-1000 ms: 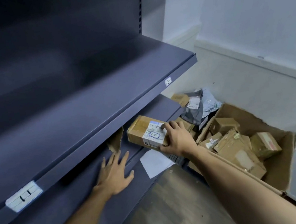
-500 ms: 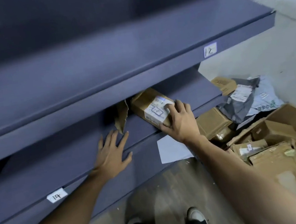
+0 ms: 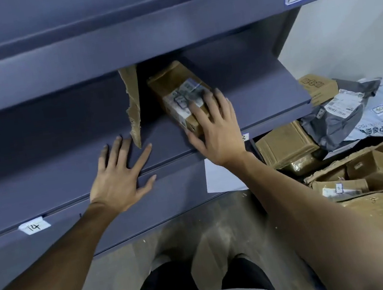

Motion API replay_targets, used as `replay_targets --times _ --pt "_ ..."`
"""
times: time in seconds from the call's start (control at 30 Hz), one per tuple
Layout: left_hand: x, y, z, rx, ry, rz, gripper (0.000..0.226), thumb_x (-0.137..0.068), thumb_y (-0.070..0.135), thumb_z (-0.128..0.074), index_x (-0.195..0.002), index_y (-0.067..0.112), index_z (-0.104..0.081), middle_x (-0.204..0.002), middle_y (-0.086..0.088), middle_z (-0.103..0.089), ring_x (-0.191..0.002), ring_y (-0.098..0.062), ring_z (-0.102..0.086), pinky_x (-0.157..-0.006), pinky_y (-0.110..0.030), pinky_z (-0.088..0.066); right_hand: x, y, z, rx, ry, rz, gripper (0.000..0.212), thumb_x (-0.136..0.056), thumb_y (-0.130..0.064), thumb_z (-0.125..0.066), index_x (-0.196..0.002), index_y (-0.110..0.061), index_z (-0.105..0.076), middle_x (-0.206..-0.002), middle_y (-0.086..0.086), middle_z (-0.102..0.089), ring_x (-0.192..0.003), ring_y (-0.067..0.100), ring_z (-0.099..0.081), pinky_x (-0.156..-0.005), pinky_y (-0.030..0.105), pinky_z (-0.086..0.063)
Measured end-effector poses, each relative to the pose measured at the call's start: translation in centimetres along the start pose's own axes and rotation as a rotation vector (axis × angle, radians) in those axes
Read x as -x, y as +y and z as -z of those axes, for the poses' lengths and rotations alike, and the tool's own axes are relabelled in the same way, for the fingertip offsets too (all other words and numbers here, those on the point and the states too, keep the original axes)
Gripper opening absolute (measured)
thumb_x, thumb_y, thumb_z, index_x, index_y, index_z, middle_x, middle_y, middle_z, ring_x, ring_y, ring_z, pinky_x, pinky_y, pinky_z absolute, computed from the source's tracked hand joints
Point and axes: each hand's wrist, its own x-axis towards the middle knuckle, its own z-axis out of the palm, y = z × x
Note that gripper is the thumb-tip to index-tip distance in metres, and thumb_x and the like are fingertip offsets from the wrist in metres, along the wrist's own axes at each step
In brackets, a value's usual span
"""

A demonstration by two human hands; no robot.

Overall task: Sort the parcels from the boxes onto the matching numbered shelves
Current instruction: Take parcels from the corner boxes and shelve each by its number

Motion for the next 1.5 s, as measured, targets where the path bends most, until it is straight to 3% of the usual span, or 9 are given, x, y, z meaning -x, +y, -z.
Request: replay_targets --times 0.23,0.4,0.6,0.8,1.0,1.13,1.33,1.5 --pt "0.1 0.1 -0.9 -0.038 0.023 0.031 0.071 -0.098 0.063 -0.024 -0.159 0.026 -0.022 -0.158 -0.026 -0.029 -0.147 -0.047 -0.023 -0.117 -0.062 -0.022 -5.2 -0.8 -4.0 0.019 0.001 -0.053 0.062 -0.091 -0.049 -0.05 -0.139 -0.011 -0.053 -0.146 0.03 -0.044 -0.141 0.052 -0.031 -0.111 0.063 -0.031" --pt "0.1 0.1 -1.2 -0.038 0.074 0.031 0.071 -0.098 0.064 -0.024 -0.159 0.027 -0.022 -0.157 -0.025 -0.031 -0.146 -0.047 -0.025 -0.116 -0.063 -0.025 -7.8 -0.7 -6.0 -0.007 0.019 -0.026 0.055 -0.094 -0.047 -0.049 -0.134 -0.013 -0.034 -0.145 0.032 -0.044 -0.139 0.055 -0.033 -0.108 0.066 -0.033" --pt "0.1 0.2 -1.3 -0.013 0.07 0.026 0.071 -0.098 0.065 -0.021 -0.159 0.029 -0.017 -0.16 -0.025 -0.023 -0.148 -0.046 -0.021 -0.117 -0.062 -0.022 -8.3 -0.7 -6.2 -0.025 -0.038 -0.047 0.054 -0.093 -0.047 -0.048 -0.129 -0.01 -0.031 -0.145 0.033 -0.043 -0.139 0.057 -0.032 -0.107 0.067 -0.034" --pt "-0.1 0.0 -0.7 0.019 0.008 0.02 0.071 -0.098 0.065 -0.018 -0.16 0.029 -0.016 -0.159 -0.026 -0.025 -0.148 -0.046 -0.02 -0.116 -0.062 -0.023 -7.3 -0.6 -2.9 -0.009 -0.133 -0.055 0.08 -0.093 -0.061 -0.043 -0.157 -0.016 -0.029 -0.164 0.021 -0.014 -0.152 0.043 -0.009 -0.116 0.067 -0.011" --pt "-0.1 0.0 0.7 0.094 -0.093 0.012 0.072 -0.1 0.063 -0.011 -0.159 0.024 -0.019 -0.156 -0.029 -0.028 -0.145 -0.049 -0.023 -0.114 -0.064 -0.023 -1.1 -0.6 2.3 -0.004 -0.259 -0.179 0.07 -0.099 -0.054 -0.044 -0.156 -0.017 -0.03 -0.165 0.019 -0.012 -0.153 0.036 -0.006 -0.12 0.062 -0.011" --pt "0.8 2.2 2.1 0.186 -0.112 0.046 0.066 -0.1 0.05 -0.027 -0.155 0.014 -0.032 -0.146 -0.035 -0.038 -0.138 -0.055 -0.032 -0.111 -0.069 -0.026 3.6 -0.2 5.7 -0.021 -0.445 -0.321 0.067 -0.102 -0.053 -0.04 -0.158 -0.019 -0.023 -0.166 0.018 -0.009 -0.154 0.033 -0.003 -0.12 0.056 -0.013" --pt "3.1 7.2 3.6 0.234 -0.127 -0.179 0.062 -0.095 0.045 -0.035 -0.151 0.02 -0.043 -0.146 -0.029 -0.042 -0.137 -0.053 -0.035 -0.112 -0.068 -0.025 9.5 0.9 10.7 -0.041 -0.512 -0.531 0.067 -0.101 -0.05 -0.045 -0.156 -0.017 -0.027 -0.161 0.015 -0.024 -0.152 0.032 -0.012 -0.116 0.049 -0.025" --pt "0.5 12.6 6.3 0.261 -0.179 -0.444 0.062 -0.093 0.045 -0.033 -0.149 0.02 -0.046 -0.143 -0.024 -0.051 -0.137 -0.04 -0.045 -0.112 -0.062 -0.031 13.8 2.6 14.5 -0.038 -0.469 -0.667 0.062 -0.1 -0.047 -0.05 -0.151 -0.015 -0.035 -0.154 0.014 -0.032 -0.149 0.03 -0.018 -0.113 0.048 -0.032"
